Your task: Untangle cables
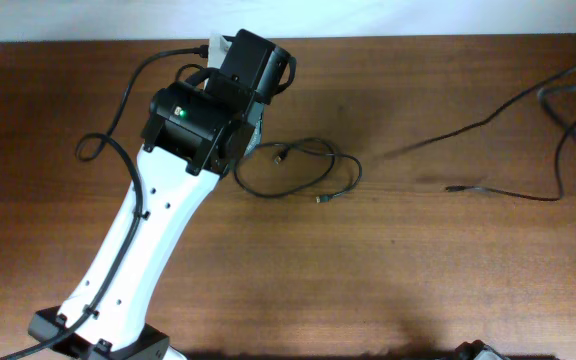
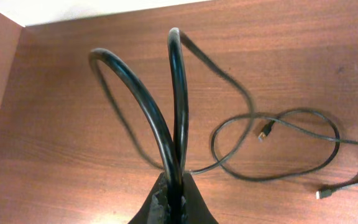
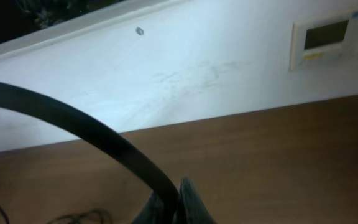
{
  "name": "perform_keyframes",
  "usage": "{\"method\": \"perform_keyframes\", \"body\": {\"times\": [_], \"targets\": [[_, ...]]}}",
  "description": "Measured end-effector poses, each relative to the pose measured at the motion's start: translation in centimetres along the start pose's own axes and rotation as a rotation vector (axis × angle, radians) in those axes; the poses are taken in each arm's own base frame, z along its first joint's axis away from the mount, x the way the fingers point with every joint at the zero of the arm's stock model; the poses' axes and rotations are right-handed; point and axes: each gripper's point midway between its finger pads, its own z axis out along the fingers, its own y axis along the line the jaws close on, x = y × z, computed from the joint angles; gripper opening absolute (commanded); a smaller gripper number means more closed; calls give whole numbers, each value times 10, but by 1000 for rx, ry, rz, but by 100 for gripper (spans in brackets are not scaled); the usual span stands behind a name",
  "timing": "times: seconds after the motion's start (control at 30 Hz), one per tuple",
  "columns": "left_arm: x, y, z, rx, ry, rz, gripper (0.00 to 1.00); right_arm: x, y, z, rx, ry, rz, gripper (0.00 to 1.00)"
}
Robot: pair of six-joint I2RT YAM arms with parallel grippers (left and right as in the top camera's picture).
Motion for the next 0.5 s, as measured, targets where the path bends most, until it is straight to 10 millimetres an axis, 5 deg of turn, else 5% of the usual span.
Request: {"method": "perform_keyframes", "body": {"times": [0.1, 0.2, 0.33, 0.5], "targets": [[-1, -1, 2, 1, -5, -4, 0, 19, -38, 44, -37, 119, 144, 4], [6, -3, 8, -6, 17, 7, 0, 33, -60, 66, -40, 175, 207, 4], [11, -13, 6, 32, 35, 23, 0, 2, -54, 67, 11, 128, 116, 4], [16, -40, -5, 98, 25, 74, 0, -16, -38, 113, 135, 164, -27, 4]]}}
